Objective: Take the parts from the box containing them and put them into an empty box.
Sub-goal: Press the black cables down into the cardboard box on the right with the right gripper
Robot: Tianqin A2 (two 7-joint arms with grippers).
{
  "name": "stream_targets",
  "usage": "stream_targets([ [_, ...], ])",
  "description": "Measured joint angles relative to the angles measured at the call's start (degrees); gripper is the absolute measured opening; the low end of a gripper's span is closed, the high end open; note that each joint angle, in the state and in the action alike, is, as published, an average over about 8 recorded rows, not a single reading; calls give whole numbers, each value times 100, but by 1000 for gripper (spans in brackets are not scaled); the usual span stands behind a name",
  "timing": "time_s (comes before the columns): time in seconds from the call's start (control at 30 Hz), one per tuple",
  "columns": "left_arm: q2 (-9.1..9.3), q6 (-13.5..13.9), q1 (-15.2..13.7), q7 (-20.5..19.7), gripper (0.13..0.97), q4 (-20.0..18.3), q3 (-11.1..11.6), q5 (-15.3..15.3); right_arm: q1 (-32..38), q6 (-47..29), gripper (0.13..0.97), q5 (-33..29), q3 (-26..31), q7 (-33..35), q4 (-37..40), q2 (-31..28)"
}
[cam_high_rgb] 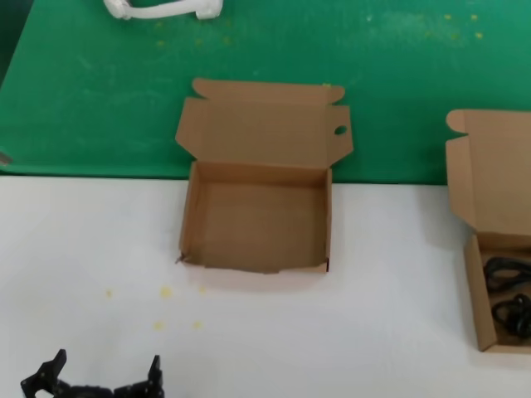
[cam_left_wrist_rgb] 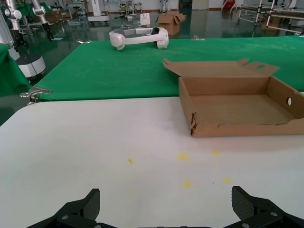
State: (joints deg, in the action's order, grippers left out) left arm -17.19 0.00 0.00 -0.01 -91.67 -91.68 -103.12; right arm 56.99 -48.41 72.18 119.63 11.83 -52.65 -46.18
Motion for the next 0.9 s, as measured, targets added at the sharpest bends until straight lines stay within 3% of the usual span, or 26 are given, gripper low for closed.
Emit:
stream_targets([
  [0.43,0,0,0,0,966,0,0,0,1597,-915,966,-155,318,1492,2289,904],
  [0.9,0,0,0,0,966,0,0,0,2113,-1174,966,-218,479,2582,3424,1311],
])
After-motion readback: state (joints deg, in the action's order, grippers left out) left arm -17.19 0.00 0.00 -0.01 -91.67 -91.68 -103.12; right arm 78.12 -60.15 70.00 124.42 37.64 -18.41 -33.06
